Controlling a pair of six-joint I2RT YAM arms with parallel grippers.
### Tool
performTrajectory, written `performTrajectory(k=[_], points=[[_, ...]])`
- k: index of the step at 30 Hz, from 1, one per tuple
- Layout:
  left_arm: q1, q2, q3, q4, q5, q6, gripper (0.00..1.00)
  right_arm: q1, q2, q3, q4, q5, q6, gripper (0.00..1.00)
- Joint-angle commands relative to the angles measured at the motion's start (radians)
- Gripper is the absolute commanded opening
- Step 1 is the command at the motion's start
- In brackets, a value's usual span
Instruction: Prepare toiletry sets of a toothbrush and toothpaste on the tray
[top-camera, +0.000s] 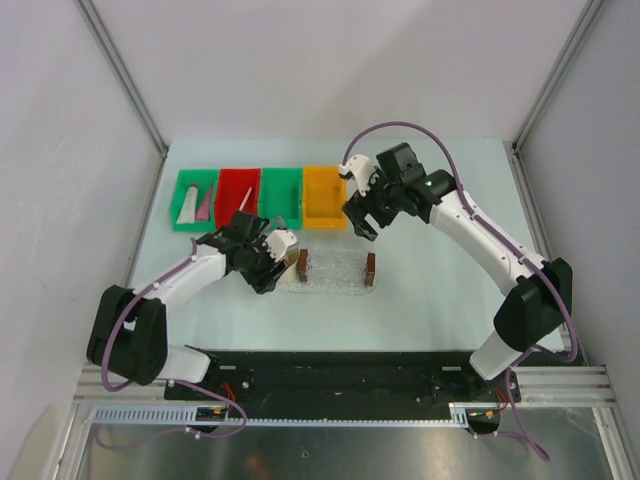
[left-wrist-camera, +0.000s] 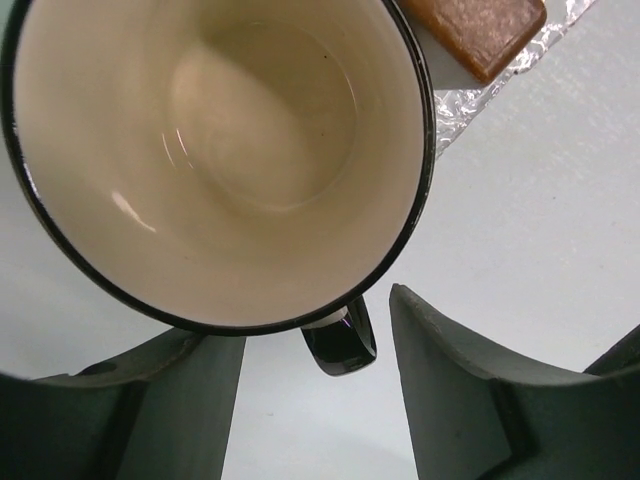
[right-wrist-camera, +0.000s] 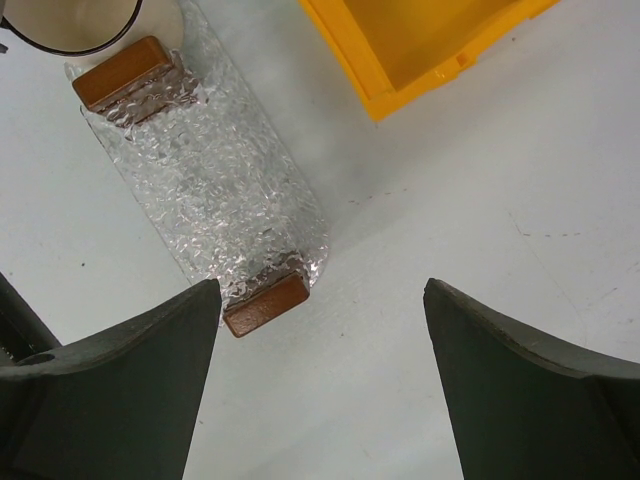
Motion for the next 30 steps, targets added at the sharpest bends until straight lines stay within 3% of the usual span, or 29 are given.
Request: performTrajectory(k=[1, 21, 30], points=[[-0.006, -0.04, 0.003, 0.053, 0.03, -0.013, 0.63, 0.006, -0.007, -0.002, 0.018, 0.01, -0.02, 0.88], [-0.006, -0.164, -0.082, 0.052, 0.002, 0.007, 0.55, 0.022, 0.004, -0.09, -0.059, 0.001, -0.153, 0.87], [-0.009, -0.158, -0.07, 0.053, 0.036, -0.035, 0.56, 0.048, 0.035, -0.09, -0.05, 0.03, -0.156, 0.87]])
